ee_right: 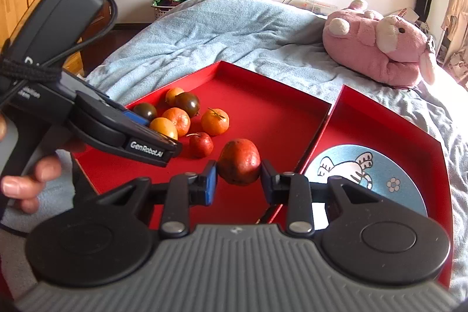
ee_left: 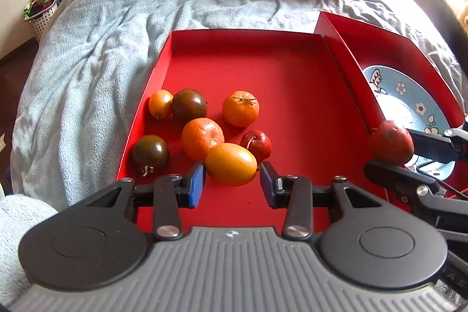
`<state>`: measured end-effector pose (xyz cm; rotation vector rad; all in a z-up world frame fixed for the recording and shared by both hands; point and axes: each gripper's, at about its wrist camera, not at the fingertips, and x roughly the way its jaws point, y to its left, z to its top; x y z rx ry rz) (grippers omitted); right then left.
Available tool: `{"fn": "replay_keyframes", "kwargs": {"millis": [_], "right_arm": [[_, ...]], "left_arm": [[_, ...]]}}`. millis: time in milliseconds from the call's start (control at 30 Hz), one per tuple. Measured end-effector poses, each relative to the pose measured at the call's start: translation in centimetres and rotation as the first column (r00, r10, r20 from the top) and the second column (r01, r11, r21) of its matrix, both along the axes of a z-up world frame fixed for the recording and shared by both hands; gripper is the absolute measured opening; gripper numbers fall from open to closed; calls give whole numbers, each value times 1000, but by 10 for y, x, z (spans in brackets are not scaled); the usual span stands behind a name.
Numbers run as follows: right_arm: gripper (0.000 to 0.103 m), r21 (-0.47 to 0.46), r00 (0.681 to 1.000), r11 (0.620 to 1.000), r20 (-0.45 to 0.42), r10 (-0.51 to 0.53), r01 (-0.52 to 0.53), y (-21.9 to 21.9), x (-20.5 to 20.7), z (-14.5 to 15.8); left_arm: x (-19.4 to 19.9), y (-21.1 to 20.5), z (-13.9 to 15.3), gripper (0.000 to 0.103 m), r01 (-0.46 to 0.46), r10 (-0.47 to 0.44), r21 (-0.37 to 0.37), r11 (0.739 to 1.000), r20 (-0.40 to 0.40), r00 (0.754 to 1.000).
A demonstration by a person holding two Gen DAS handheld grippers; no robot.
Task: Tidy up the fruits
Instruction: 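Carry both fruits onto the blue plate and open both grippers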
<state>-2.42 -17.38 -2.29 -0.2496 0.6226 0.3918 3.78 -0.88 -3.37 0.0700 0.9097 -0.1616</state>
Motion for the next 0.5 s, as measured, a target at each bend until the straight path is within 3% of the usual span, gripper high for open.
{"fn": "replay_keyframes", "kwargs": {"millis": [133, 300, 500], "right_arm": [[35, 23, 998, 998, 7, -61, 61, -23, -3, 5], [35, 22, 985, 985, 17, -170, 169, -61, -4, 7], [35, -15, 960, 960, -15, -279, 278, -95, 5, -4]], "left_arm": [[-6, -12, 20, 47, 41, -42, 16, 999, 48, 998], [-2, -36, 44, 47, 110, -107, -30, 994, 72, 992], [7, -89, 50, 47, 234, -231, -42, 971, 68, 971]]}}
